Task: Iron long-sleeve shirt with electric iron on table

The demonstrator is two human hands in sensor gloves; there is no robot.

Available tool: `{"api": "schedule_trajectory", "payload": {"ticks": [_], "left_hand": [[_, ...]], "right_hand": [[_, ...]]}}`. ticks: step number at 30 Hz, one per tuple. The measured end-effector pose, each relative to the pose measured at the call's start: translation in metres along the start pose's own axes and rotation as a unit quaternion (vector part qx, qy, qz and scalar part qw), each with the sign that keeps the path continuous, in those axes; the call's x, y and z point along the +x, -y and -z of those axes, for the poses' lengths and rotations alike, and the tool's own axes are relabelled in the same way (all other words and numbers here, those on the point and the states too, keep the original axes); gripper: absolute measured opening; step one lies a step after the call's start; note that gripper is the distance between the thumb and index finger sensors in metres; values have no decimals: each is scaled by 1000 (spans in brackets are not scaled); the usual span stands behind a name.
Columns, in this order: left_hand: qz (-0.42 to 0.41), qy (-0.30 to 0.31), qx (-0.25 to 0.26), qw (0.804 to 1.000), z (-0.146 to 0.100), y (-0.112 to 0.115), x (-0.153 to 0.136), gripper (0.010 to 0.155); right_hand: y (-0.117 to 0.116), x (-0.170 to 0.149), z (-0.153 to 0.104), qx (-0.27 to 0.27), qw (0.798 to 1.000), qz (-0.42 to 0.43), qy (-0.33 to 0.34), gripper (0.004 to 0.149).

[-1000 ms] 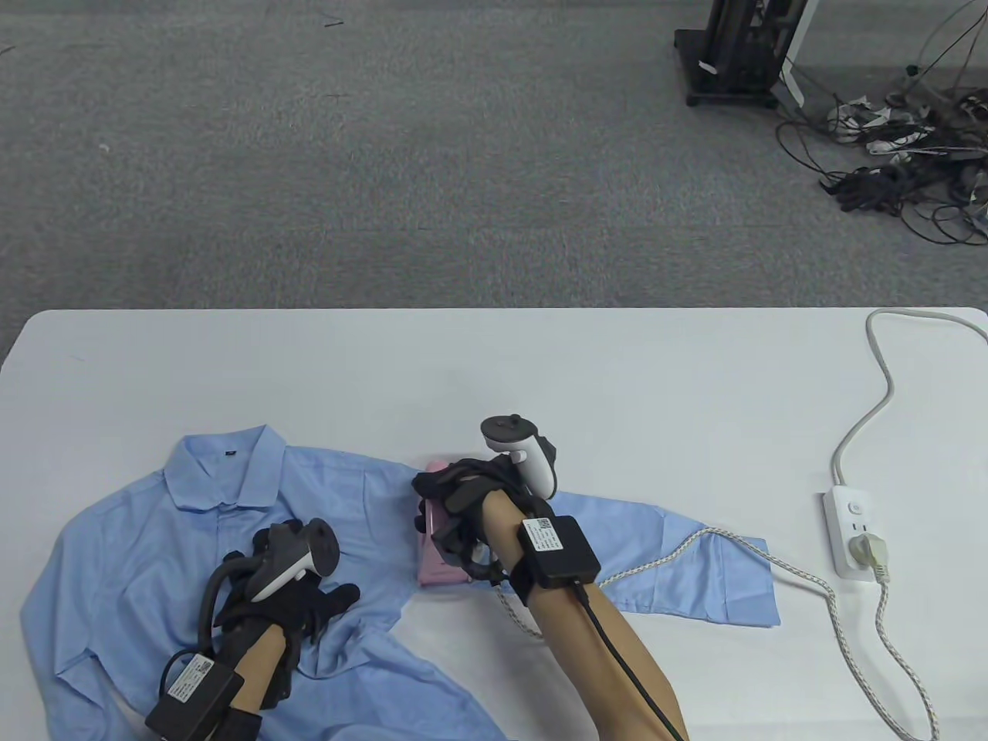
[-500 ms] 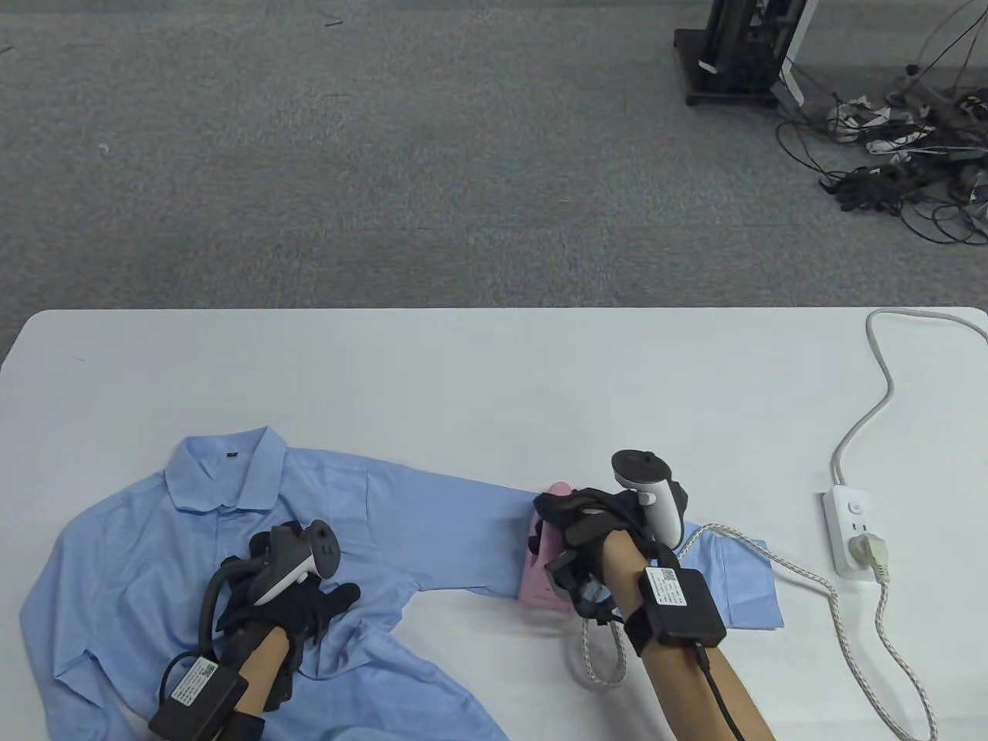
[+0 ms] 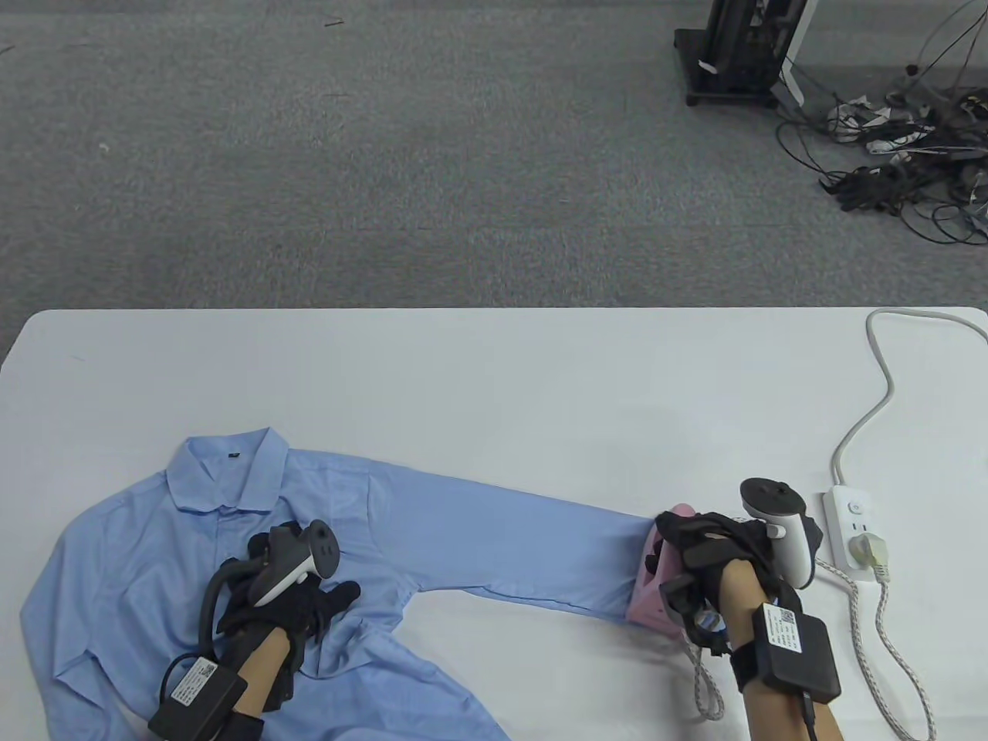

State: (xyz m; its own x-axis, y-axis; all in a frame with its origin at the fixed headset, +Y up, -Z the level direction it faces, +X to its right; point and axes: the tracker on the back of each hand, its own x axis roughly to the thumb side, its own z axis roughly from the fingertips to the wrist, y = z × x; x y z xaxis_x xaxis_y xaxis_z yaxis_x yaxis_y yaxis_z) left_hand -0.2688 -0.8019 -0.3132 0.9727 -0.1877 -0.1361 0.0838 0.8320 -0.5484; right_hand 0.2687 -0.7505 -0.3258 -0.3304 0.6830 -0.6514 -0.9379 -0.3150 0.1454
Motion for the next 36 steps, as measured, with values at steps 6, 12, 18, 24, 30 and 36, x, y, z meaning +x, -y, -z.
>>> {"api": "schedule_trajectory", "payload": {"ticks": [6,12,18,24,30,36], "left_hand": [[0,-2,0,1000,0,0,0,90],[0,0,-10,1000,1,2,0,91],[-8,5,-18,1000,1,3,0,91],[-14,4,-27,1000,2,0,-1,91],[-10,6,-19,1000,2,0,0,91],[-8,7,-22,1000,2,-3,1,92]], "right_hand": [[32,-18,-11,-42,999,-4,-9,61],[45,-31,-13,-40,999,23,-11,60],[35,-20,-16,-17,997,74,14,60],[0,75,-52,35,991,15,132,62],[-80,161,-62,134,970,-27,202,65],[-185,193,-34,202,956,-56,206,65]]}}
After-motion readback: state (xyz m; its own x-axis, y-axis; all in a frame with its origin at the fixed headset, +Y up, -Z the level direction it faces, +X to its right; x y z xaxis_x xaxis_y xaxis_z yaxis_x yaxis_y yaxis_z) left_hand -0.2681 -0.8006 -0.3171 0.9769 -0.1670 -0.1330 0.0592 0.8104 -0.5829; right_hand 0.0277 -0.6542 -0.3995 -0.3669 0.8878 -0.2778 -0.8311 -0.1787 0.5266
